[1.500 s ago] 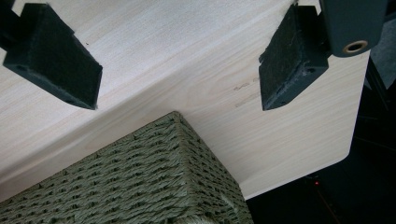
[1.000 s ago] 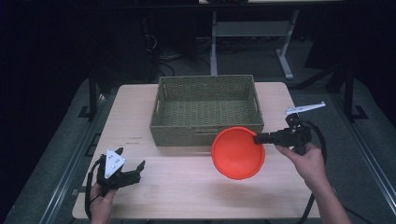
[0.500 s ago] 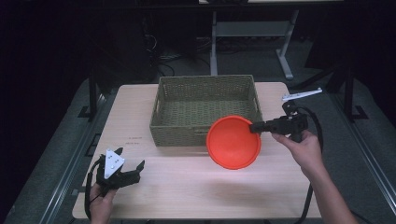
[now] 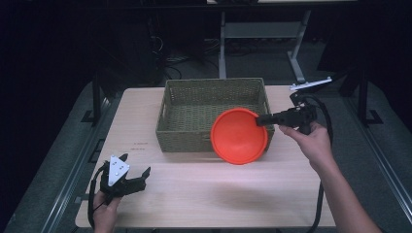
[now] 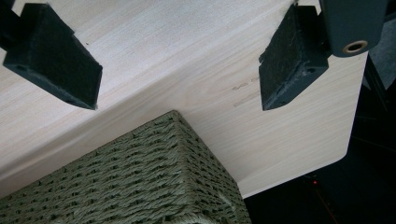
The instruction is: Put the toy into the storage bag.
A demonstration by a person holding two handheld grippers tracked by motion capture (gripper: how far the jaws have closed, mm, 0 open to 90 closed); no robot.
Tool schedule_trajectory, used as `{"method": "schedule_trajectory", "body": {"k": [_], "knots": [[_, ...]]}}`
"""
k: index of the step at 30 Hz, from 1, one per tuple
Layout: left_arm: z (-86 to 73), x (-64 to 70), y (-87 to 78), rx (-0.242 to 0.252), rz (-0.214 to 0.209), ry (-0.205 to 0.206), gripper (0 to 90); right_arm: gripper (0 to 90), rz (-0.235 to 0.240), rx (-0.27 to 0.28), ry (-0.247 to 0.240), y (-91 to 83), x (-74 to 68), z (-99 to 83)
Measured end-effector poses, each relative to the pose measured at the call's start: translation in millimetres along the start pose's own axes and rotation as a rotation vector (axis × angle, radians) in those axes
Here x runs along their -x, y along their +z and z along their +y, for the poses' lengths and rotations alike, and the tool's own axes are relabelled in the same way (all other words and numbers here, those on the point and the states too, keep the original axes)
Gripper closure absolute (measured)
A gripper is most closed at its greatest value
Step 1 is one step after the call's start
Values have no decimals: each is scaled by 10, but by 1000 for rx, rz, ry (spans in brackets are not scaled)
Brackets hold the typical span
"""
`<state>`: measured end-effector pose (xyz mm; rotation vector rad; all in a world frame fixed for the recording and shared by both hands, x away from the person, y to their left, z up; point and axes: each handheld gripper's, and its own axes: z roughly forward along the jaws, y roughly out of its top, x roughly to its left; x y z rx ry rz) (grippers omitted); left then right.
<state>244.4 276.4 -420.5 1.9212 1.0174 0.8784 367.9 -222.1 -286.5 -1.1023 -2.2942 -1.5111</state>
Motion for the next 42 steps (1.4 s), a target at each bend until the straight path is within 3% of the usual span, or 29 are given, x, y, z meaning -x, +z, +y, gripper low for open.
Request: {"method": "schedule_trajectory", "body": {"k": [22, 33, 42], "knots": [[-4, -16, -6, 6, 7, -13, 129, 815, -23, -7, 32, 131, 70, 362], [-6, -27, -8, 5, 8, -14, 129, 814, -56, 0, 58, 245, 175, 615], [-7, -33, -7, 6, 6, -14, 129, 813, -83, 23, 93, 270, 278, 713]]}}
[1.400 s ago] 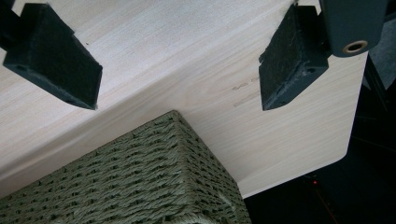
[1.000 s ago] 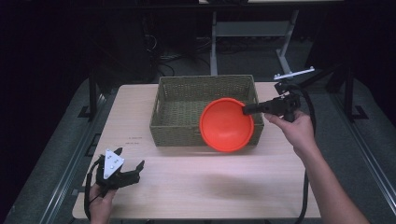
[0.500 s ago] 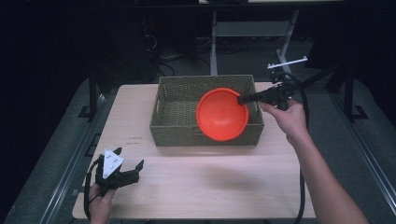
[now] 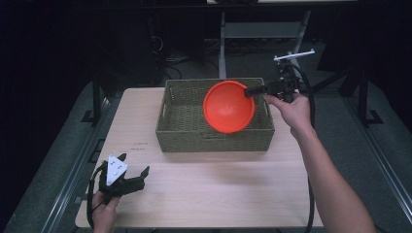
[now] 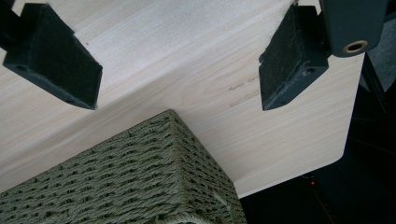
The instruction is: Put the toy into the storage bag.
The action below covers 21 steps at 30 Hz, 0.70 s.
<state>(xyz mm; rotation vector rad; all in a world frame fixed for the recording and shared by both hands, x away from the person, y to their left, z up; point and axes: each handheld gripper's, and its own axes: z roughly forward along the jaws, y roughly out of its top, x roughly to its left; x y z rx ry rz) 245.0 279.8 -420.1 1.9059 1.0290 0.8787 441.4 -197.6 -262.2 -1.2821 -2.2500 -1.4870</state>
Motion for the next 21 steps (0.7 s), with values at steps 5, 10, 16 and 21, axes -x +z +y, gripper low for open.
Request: {"method": "schedule_trajectory", "body": {"k": [5, 10, 16, 21], "knots": [[2, 1, 3, -1, 1, -1, 129, 813, -20, 3, 15, 18, 66, 20], [1, 0, 0, 1, 0, 0, 129, 811, -41, 21, 50, 34, 163, 53], [4, 5, 5, 4, -1, -1, 129, 811, -64, 31, 63, 57, 225, 67], [3, 6, 5, 4, -2, 0, 129, 811, -57, 60, 81, 93, 266, 64]]}}
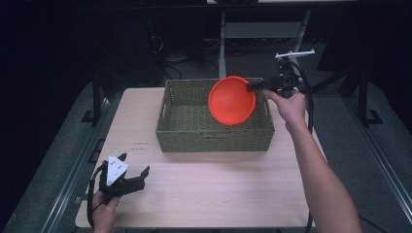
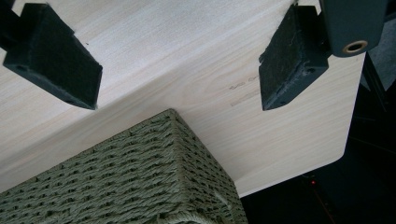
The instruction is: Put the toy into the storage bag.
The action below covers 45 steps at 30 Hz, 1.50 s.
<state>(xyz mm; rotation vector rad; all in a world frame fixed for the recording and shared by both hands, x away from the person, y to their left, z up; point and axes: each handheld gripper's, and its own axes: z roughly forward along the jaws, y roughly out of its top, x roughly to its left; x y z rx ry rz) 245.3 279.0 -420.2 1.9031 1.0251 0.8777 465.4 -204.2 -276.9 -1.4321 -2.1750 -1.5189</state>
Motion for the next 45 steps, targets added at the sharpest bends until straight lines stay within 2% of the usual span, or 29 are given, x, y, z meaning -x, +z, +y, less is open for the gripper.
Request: {"method": "schedule_trajectory", "body": {"k": [4, 7, 9, 17, 28, 40, 45], "knots": [[8, 10, 7, 0, -1, 7, 129, 811, 9, 33, 27, 87, 28, -37], [4, 10, 4, 3, -3, 6, 129, 810, -14, 48, 17, 162, 37, -32], [2, 7, 7, 4, -1, 1, 129, 810, -13, 51, 18, 176, 42, -30], [5, 6, 5, -3, -3, 13, 129, 810, -40, 67, 44, 268, 113, -33], [6, 15, 9, 5, -6, 7, 129, 809, -93, 43, 47, 341, 219, -39], [4, 2, 1, -1, -1, 7, 129, 807, -90, 38, 86, 451, 349, -128], [6, 12, 4, -1, -5, 11, 129, 807, -110, 20, 88, 494, 374, -140]]}}
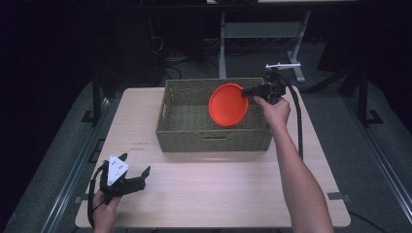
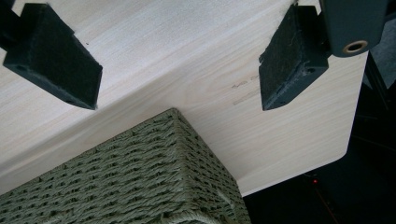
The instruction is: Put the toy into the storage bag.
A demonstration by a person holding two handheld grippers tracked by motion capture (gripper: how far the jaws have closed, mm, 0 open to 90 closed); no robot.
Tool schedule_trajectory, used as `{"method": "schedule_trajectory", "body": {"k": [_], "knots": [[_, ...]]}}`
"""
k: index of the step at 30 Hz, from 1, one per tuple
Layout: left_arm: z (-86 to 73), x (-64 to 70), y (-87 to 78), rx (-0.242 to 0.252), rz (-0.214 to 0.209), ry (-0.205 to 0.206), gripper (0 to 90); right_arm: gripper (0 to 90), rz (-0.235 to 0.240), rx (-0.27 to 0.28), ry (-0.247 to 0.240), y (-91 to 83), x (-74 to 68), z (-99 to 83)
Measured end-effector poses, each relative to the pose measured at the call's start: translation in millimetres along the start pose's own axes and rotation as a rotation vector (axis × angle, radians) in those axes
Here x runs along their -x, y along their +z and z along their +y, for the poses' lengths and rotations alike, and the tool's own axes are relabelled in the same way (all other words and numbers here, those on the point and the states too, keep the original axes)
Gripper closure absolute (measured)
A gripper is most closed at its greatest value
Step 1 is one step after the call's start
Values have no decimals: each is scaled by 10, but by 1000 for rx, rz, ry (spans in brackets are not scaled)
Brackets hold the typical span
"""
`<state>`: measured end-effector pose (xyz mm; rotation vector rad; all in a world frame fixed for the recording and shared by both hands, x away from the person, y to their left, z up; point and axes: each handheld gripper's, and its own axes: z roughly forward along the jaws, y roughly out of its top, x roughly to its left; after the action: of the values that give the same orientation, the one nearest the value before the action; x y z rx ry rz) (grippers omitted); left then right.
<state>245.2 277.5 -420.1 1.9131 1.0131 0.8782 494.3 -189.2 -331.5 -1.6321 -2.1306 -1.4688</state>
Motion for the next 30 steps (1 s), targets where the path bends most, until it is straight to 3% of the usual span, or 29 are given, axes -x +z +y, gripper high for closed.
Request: {"method": "schedule_trajectory", "body": {"k": [17, 30], "knots": [[-3, -15, 2, 2, 4, -9, 129, 805, -81, -69, -29, 167, 30, -43], [-1, -8, 5, 4, 3, -9, 129, 804, -100, -96, -27, 204, 62, -61]]}}
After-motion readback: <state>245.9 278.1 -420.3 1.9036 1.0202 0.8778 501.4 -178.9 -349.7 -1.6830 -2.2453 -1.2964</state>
